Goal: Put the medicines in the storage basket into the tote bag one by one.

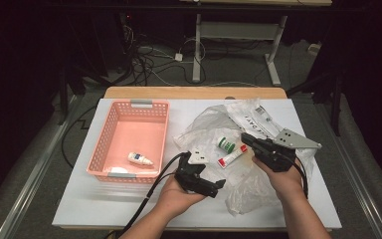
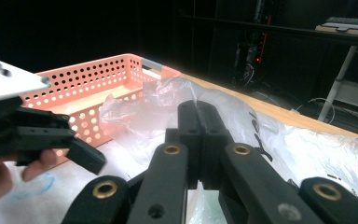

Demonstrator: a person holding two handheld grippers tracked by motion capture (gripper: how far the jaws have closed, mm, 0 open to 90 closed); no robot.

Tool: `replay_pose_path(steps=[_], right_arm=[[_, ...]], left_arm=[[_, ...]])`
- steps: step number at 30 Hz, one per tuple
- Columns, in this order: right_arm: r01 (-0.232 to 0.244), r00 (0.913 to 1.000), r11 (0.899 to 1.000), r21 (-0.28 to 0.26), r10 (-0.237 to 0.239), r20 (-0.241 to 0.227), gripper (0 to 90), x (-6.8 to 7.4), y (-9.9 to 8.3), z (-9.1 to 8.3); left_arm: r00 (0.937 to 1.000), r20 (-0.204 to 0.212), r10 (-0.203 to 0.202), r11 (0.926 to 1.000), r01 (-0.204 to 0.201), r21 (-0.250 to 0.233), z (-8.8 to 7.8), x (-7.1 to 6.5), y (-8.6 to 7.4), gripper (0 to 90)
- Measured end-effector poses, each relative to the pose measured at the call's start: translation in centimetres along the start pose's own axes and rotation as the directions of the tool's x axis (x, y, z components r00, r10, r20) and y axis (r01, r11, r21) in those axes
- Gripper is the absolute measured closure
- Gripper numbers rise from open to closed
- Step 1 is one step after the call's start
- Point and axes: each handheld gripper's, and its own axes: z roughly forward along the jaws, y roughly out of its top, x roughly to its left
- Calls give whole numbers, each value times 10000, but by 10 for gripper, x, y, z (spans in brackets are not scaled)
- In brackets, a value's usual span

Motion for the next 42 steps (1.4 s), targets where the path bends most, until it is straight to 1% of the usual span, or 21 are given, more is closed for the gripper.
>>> replay_pose_path(steps=[1, 5, 10, 12, 14, 17, 21, 22, 25, 27, 29, 31, 34, 36, 37, 38, 40, 41, 42], right_arm=[[-8, 10000, 10000, 5, 8, 7, 900, 0, 0, 0], [-13, 10000, 10000, 27, 13, 17, 900, 1, 0, 0], [-16, 10000, 10000, 34, 16, 0, 900, 1, 0, 0], [-39, 10000, 10000, 37, 39, -2, 900, 1, 0, 1], [-46, 10000, 10000, 29, 46, 10, 900, 1, 0, 1], [-57, 10000, 10000, 33, 57, 28, 900, 1, 0, 1], [-50, 10000, 10000, 39, 50, 15, 900, 2, 0, 1], [-54, 10000, 10000, 43, 54, 8, 900, 2, 0, 1], [-36, 10000, 10000, 54, 36, -5, 900, 2, 0, 1], [-27, 10000, 10000, 78, 27, -7, 900, 1, -1, 2], [-61, 10000, 10000, 68, 61, 3, 900, 2, -1, 2], [-91, 10000, 9999, 74, 91, 13, 900, 2, -1, 1], [-50, 10000, 10000, 66, 50, 8, 900, 1, -1, 2], [-49, 10000, 10000, 61, 49, 2, 900, 1, -1, 2], [-59, 10000, 10000, 55, 59, 3, 900, 1, -1, 2], [-45, 10000, 10000, 60, 45, 6, 900, 1, -1, 2], [-78, 10000, 9999, 72, 77, 28, 900, 1, -1, 1], [-87, 10000, 9999, 68, 87, 28, 900, 1, -1, 1], [-78, 10000, 10000, 54, 78, 29, 900, 1, 0, 1]], left_arm=[[10000, 37, -78, 10000, 78, -38, -4, 0, -1, 0], [9999, 10, -99, 9999, 100, -114, -19, 1, -7, 0], [9998, -110, -190, 9997, 188, -122, -36, 6, -15, 0], [9993, 14, -375, 9991, 376, -179, -42, 10, -18, 0], [9992, -172, -361, 9992, 358, -185, -49, 13, -21, 0], [9988, -279, -398, 9988, 390, -279, -58, 16, -24, 0], [9975, -587, -388, 9983, 361, -458, -70, 20, -27, 0], [9967, -704, -412, 9980, 377, -505, -74, 23, -28, 0], [9945, -870, -590, 9970, 543, -555, -81, 30, -29, 0], [9920, -1056, -698, 9960, 634, -622, -86, 36, -30, 0], [9881, -1312, -806, 9950, 720, -690, -93, 42, -31, 0], [9842, -1452, -1013, 9930, 910, -758, -98, 50, -32, 0], [9784, -1689, -1188, 9912, 1068, -783, -105, 60, -35, 0], [9733, -1849, -1362, 9891, 1229, -817, -110, 67, -37, 0], [9696, -1925, -1513, 9867, 1366, -876, -112, 72, -38, 0], [9676, -1986, -1559, 9862, 1410, -869, -114, 75, -39, 0], [9610, -2162, -1726, 9836, 1567, -891, -118, 82, -41, 0], [9593, -2223, -1743, 9835, 1587, -863, -119, 84, -42, 0], [9555, -2344, -1790, 9830, 1636, -837, -121, 88, -43, 0]])
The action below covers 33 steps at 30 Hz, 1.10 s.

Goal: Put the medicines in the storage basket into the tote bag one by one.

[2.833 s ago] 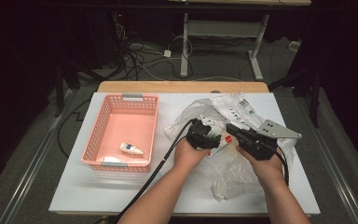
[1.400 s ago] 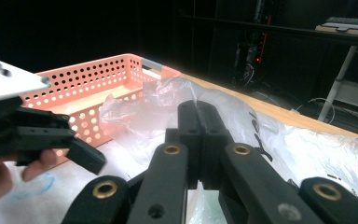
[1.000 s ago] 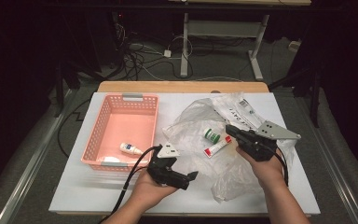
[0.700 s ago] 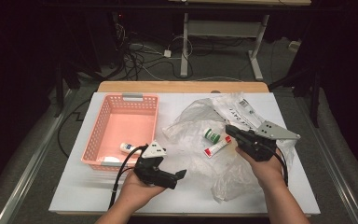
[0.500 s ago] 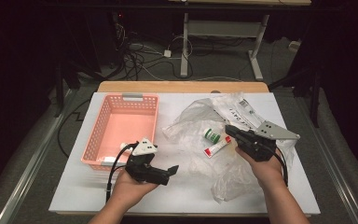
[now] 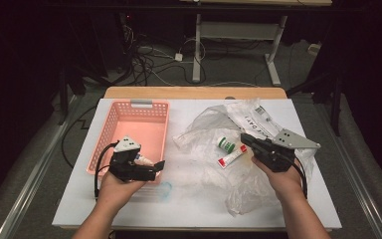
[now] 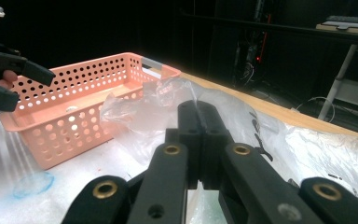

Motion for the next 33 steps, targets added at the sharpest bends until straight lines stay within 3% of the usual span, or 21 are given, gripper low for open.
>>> replay_pose_path(steps=[6, 16, 21, 23, 25, 27, 29, 30, 31, 32, 33], right_arm=[[3, 10000, 10000, 23, -3, 2, 900, 0, 0, 0], [50, 10000, 10000, -29, -50, -9, 900, 0, 1, -1], [59, 10000, 10000, -29, -59, -5, 900, 0, 1, -1], [56, 10000, 10000, -51, -56, 5, 900, 0, 1, -1], [48, 10000, 10000, -53, -48, 3, 900, 0, 2, -1], [35, 10000, 10000, -48, -35, 9, 900, 0, 1, -1], [24, 10000, 10000, -59, -24, 35, 900, -1, 1, -1], [42, 10000, 10000, -67, -42, 20, 900, -1, 1, -1], [19, 10000, 10000, -54, -19, 19, 900, -1, 1, -1], [20, 10000, 10000, -70, -20, 20, 900, -1, 1, -1], [-6, 10000, 10000, -57, 7, 36, 900, -1, 1, -2]], left_arm=[[9986, -377, -370, 9993, 374, 87, -4, 18, -3, 0], [9933, -1040, -496, 9959, 570, 696, -9, 40, 5, 0], [9910, -1305, -289, 9856, 500, 1615, 3, 50, 14, 8], [9903, -1342, -350, 9746, 635, 2147, 11, 53, 18, 8], [9900, -1359, -371, 9576, 741, 2784, 20, 57, 22, 8], [9881, -1485, -394, 9332, 895, 3481, 28, 60, 26, 8], [9886, -1463, -362, 9149, 917, 3931, 34, 62, 30, 8], [9890, -1401, -481, 8954, 1049, 4328, 40, 63, 31, 7], [9884, -1420, -528, 8838, 1125, 4541, 43, 64, 32, 6], [9884, -1420, -549, 8647, 1181, 4882, 47, 65, 33, 6], [9880, -1394, -663, 8511, 1289, 5089, 49, 66, 34, 6]])
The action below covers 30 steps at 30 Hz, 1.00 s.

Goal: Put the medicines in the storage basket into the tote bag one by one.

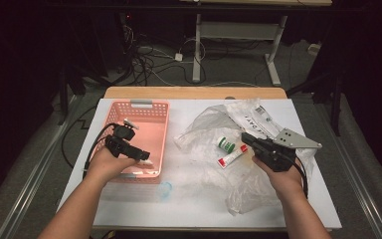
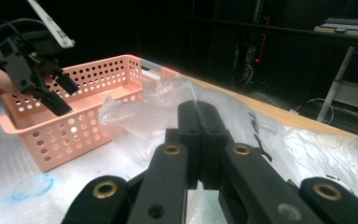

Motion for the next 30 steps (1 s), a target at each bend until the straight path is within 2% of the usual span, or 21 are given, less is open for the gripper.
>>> replay_pose_path(steps=[3, 7, 13, 15, 20, 25, 27, 30], right_arm=[[69, 10000, 10000, -45, -69, -5, 900, -1, 0, 0], [48, 10000, 10000, -60, -48, -18, 900, -1, 1, -1], [7, 10000, 10000, -91, -7, -28, 900, -1, 1, -2], [-37, 10000, 10000, -65, 37, -30, 900, -1, 1, -2], [-40, 10000, 9999, -147, 40, 22, 900, -3, 1, -3], [-47, 10000, 9999, -151, 47, 19, 900, -3, 1, -3], [-61, 10000, 9999, -150, 61, 21, 900, -3, 1, -4], [-78, 10000, 9999, -141, 79, 30, 900, -4, 1, -4]], left_arm=[[10000, 33, -74, 9974, 71, 716, 6, -1, 6, 4], [9999, -92, -53, 9911, 65, 1332, 14, -5, 14, 4], [9994, -234, -243, 9724, 291, 2314, 26, -7, 21, 4], [9990, -270, -343, 9691, 398, 2435, 28, -7, 23, 4], [9990, -317, -306, 9616, 381, 2719, 34, -9, 25, 6], [9986, -353, -404, 9503, 493, 3075, 40, -9, 26, 7], [9987, -361, -352, 9453, 450, 3232, 43, -9, 26, 8], [9989, -381, -277, 9421, 389, 3332, 46, -10, 27, 27]])
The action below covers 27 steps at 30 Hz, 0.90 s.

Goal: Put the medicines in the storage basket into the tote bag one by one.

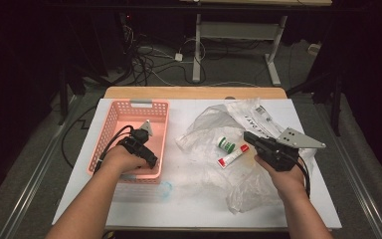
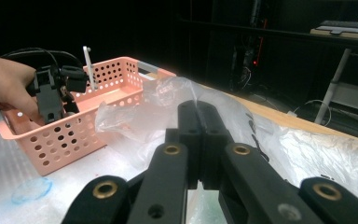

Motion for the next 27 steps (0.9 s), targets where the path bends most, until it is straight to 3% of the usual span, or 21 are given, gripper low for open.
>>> replay_pose_path(steps=[10, 17, 27], right_arm=[[39, 10000, 10000, -14, -39, 26, 900, -1, 0, -1], [57, 10000, 10000, -5, -57, 28, 900, 0, 1, 0], [48, 10000, 10000, 3, -48, 45, 900, 0, 1, 0]], left_arm=[[9999, 79, -154, 9999, 154, 4, -1, 3, 2, 55], [9999, 145, -23, 9983, 31, -576, -7, 2, 0, 56], [9999, 134, 84, 9896, -64, -1438, -18, 0, -6, 58]])
